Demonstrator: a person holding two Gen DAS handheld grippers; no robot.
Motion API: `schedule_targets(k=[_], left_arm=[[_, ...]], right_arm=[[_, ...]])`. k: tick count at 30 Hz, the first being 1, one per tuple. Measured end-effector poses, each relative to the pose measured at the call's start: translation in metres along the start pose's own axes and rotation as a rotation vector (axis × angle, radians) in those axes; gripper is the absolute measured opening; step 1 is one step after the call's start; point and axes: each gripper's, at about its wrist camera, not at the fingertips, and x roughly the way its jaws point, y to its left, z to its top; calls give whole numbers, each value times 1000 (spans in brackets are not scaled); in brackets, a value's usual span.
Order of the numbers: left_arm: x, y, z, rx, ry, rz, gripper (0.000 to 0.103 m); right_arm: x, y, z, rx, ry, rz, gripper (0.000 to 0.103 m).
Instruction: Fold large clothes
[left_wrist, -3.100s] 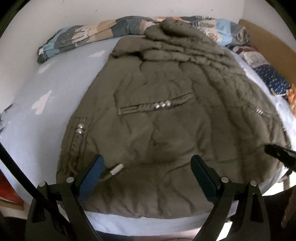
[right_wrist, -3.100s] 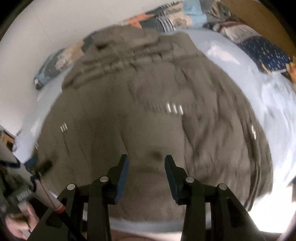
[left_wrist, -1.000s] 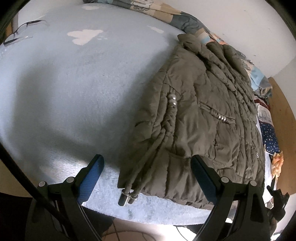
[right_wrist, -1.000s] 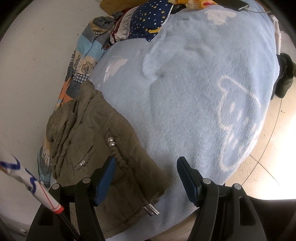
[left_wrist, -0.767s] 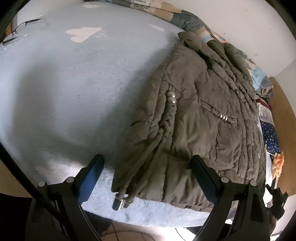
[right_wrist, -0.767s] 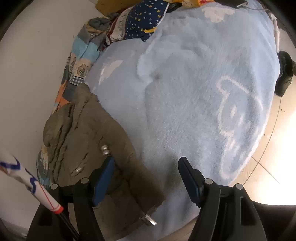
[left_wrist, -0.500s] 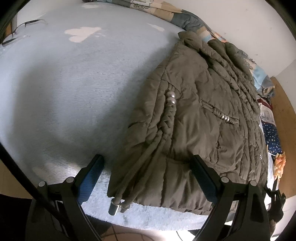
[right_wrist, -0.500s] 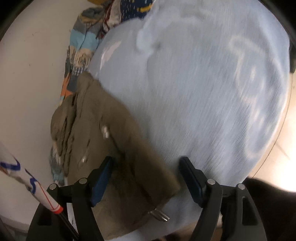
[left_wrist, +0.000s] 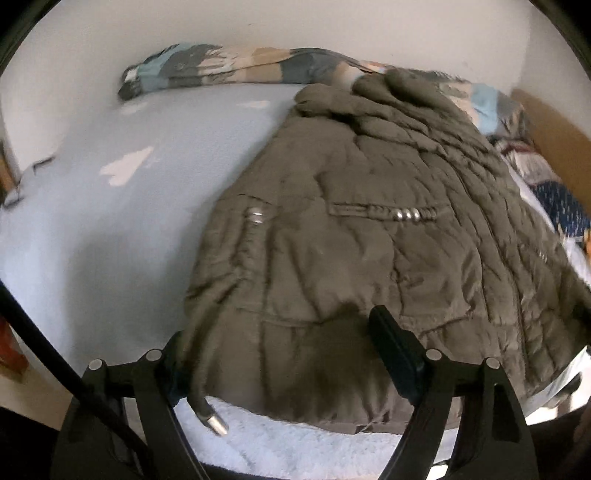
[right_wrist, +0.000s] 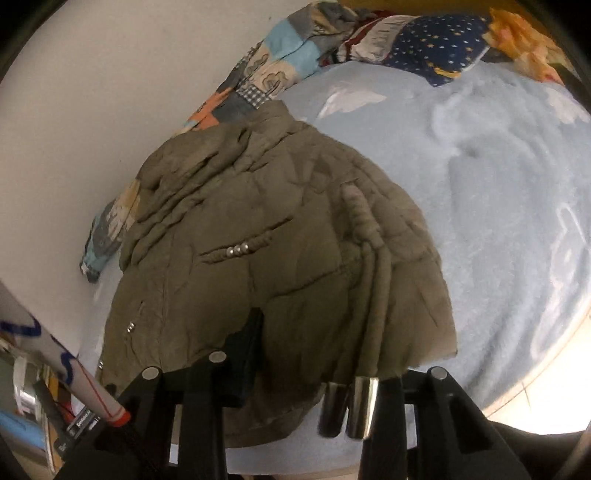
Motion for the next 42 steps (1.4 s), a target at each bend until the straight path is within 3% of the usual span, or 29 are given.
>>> schedule_targets(k=[7,17,27,31,35,36,42], left_arm=[[14,8,0,-41,41,-19,84],[10,-5,-6,53,-5,51,84],[10,-13,-6,126,-14,103,83],[4,-17,-3,159,-36,108,64],[-5,-18,-1,168,-72,94,45],[-7,-18,0,168,-78,104,33],[-5,-12,1,142,-67,95,31]], right_arm=[[31,-41,-5,210,117,53,39],[32,-24,-12,62,82,-40,45],[29,-27,-13,96,63,-20,44],[26,-23,-8,88,78,-16,35],[13,-2,-7,-34,28,-59,27],[11,2,-7,-58,17,-67,26],[12,5,-9,-77,19,-77,26]])
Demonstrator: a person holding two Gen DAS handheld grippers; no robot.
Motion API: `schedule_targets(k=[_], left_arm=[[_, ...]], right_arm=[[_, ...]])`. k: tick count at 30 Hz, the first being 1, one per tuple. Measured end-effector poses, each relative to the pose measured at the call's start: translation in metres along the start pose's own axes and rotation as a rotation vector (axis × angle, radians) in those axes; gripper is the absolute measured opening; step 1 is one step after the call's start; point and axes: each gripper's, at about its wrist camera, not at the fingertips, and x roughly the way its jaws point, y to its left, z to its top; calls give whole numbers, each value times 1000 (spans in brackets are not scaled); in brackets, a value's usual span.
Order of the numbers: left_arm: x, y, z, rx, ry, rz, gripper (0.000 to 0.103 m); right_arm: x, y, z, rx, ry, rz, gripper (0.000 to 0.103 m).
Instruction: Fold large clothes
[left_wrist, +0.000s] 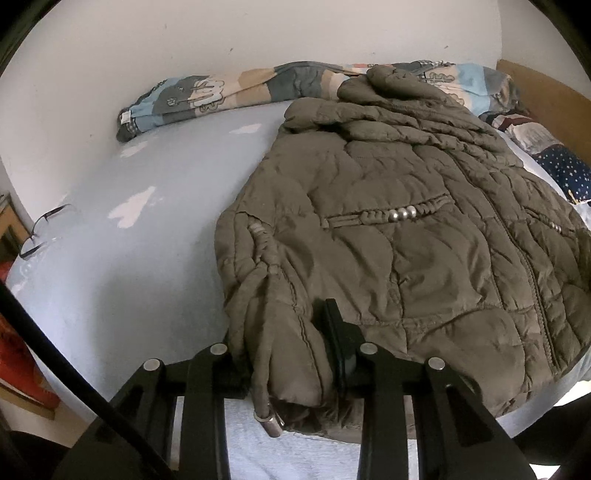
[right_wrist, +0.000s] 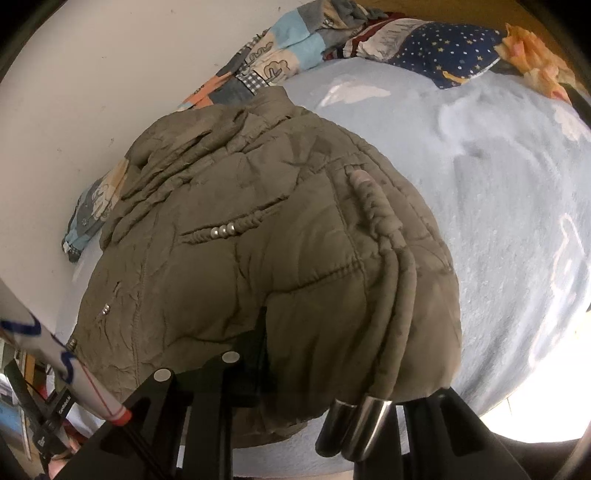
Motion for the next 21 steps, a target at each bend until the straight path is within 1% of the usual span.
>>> schedule_targets(k=[10,16,21], left_arm=[[0,-1,0,13,-4,7,31],[-2,0,0,15,-11,0,29],[-2,-2,0,29,-14,9,29]], right_arm=[[1,6,0,-16,0,-21,26],[0,8,0,-29,-6,-29,26],[-1,14,-1,-70,-19,-54,26]])
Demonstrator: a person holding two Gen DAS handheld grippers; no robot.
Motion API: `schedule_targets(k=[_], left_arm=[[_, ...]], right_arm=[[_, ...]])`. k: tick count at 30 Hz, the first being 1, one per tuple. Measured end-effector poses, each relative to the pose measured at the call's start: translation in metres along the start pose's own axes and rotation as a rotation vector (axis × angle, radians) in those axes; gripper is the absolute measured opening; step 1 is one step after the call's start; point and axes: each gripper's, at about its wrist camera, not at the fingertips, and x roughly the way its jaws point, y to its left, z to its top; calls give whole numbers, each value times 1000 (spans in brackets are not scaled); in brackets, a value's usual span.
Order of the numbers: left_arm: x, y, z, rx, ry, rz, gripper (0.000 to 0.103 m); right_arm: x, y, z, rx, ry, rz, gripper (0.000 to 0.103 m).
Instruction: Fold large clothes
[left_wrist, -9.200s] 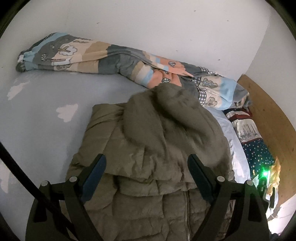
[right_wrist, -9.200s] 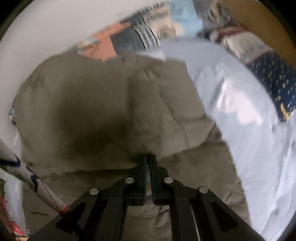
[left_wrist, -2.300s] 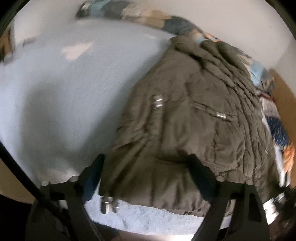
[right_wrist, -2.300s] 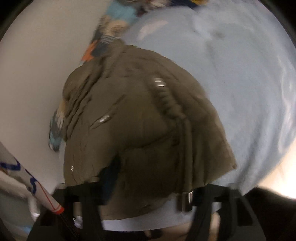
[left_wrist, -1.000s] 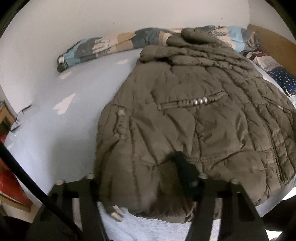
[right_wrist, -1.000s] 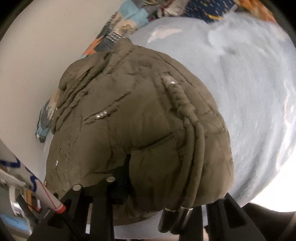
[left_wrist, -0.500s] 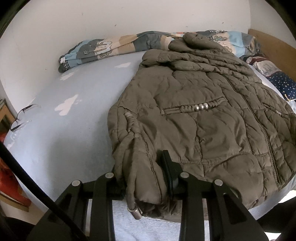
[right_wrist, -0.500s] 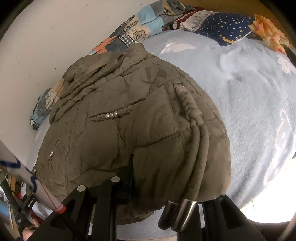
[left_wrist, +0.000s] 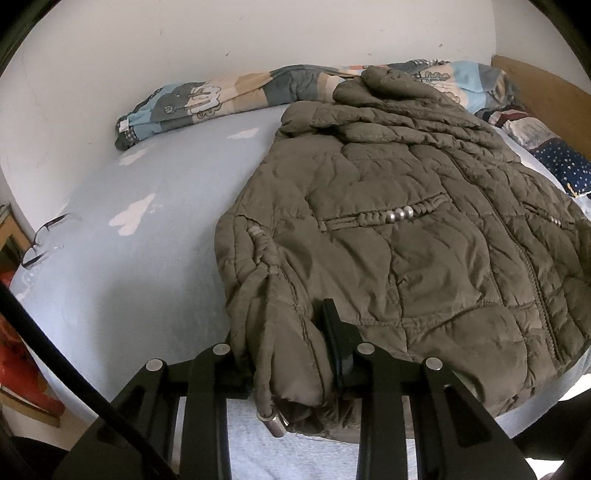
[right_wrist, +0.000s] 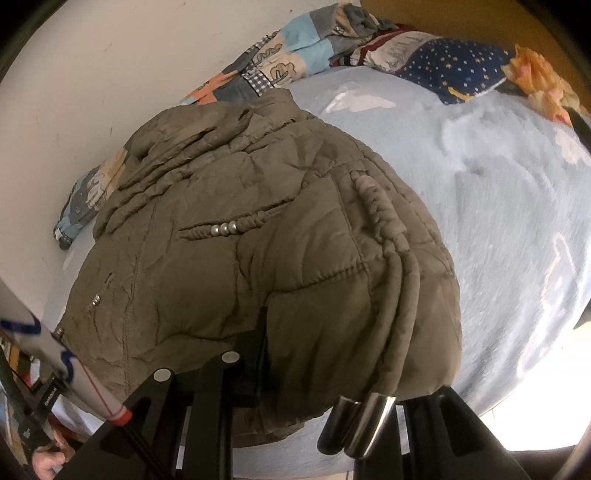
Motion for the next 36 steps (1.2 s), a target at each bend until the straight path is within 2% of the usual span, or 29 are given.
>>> schedule_targets(k=[10,20,26,30,34,36], left_arm=[[-1,-3,3,3,-10,9,28],[-19,-14,14,26,-79,41,27],[-32,-16,22,27,-102,56,27],[-46,-13,34,-11,-112,36,27],[-59,-8,46,-41,-176,25,27],[-57,-4,45,-75,-164,16,27]], right_arm=[[-4,3,1,-23,-17,-6,24],[-28,15,9,-68,-117,5,23],[-43,11,13,-39,-140,23,23],[-55,15,18,-56,-168,22,21],[-67,18,27,-50,-186,28,18],[-73,22,31,-60,-200,28,18]])
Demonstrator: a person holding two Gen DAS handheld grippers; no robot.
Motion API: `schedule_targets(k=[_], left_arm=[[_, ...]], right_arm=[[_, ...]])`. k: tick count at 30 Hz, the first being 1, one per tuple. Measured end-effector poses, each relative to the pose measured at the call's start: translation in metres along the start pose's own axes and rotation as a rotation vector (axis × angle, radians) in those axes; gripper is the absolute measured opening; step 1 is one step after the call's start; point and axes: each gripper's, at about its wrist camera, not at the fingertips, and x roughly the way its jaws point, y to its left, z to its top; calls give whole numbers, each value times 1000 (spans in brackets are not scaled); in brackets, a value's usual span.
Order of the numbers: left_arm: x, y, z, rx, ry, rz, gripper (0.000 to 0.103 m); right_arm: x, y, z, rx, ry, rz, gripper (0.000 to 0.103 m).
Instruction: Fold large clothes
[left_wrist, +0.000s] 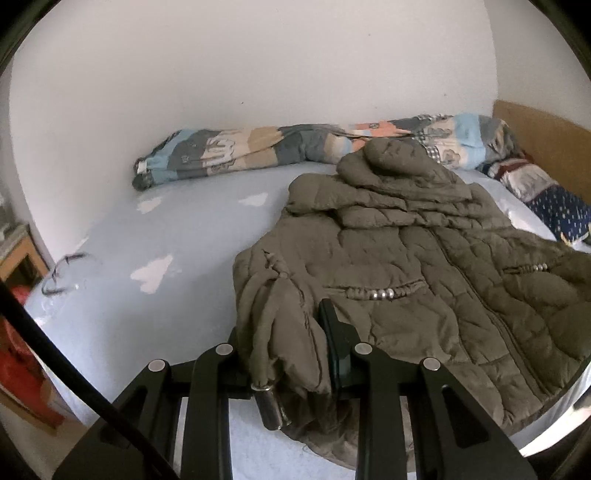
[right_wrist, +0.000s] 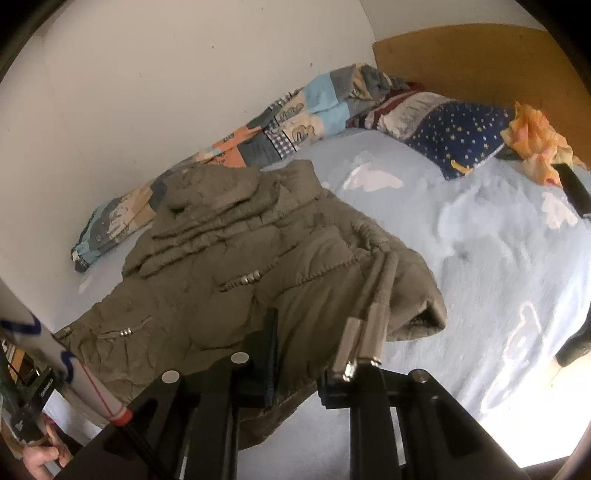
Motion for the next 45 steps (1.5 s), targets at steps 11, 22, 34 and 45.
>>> schedule_targets(k=[11,22,34,45], left_arm=[[7,6,0,-27,25,-17,27],[-8,22,27,-48,3,-40,27],[-5,25,133,62,-105,-199,27],[92,23,272,-87,-53,-291,35]], right_arm=[[3,4,4,3,-11,11,16],[-10,-2,12,34,-24,48,15],[-21,15,93,-20,-107,91,15],[59,48,244,-4,-130,117,15]])
